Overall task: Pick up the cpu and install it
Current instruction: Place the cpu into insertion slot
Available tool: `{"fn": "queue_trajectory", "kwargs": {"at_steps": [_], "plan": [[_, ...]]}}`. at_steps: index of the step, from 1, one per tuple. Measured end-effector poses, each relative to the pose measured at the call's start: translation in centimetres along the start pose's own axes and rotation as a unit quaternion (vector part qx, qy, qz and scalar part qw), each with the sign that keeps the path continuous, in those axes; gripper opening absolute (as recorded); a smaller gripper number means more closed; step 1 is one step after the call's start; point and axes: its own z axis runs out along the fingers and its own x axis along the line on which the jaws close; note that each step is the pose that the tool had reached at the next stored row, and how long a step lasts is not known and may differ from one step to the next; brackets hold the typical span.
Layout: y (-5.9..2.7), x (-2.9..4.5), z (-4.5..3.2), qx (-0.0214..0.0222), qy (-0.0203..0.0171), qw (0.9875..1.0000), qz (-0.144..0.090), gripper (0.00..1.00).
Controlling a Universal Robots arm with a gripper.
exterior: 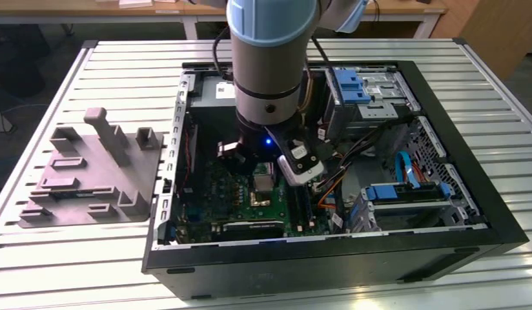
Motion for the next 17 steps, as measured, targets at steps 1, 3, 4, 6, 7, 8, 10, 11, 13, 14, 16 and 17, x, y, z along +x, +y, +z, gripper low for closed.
{"fn": "queue_trajectory", "kwargs": {"at_steps": [1, 3, 4, 6, 7, 8, 10, 11, 13, 14, 16, 17], "plan": [[-0.01, 0.01, 0.17, 0.0, 0.0, 1.0, 0.0, 0.47], [-0.01, 0.03, 0.53, 0.0001, 0.0001, 1.0, 0.0, 0.47], [-0.01, 0.04, 0.71, 0.0001, 0.0001, 1.0, 0.0, 0.47], [-0.01, 0.06, 1.09, 0.0, 0.0001, 1.0, 0.0, 0.47], [-0.02, 0.07, 1.27, 0.0, 0.0001, 1.0, 0.0, 0.47], [-0.02, 0.07, 1.45, 0.0001, 0.0001, 1.0, 0.0, 0.47], [-0.02, 0.07, 1.81, 0.0, 0.0001, 1.0, 0.0, 0.47], [-0.02, 0.07, 1.97, 0.0, 0.0001, 1.0, 0.0, 0.47], [-0.02, 0.07, 2.07, 0.0001, 0.0001, 1.0, 0.0, 0.47], [-0.02, 0.07, 2.07, 0.0001, 0.0001, 1.0, 0.0, 0.47], [-0.02, 0.07, 2.07, 0.0002, 0.0001, 1.0, 0.0, 0.47], [-0.02, 0.07, 2.09, 0.0001, 0.0001, 1.0, 0.0, 0.47]]}}
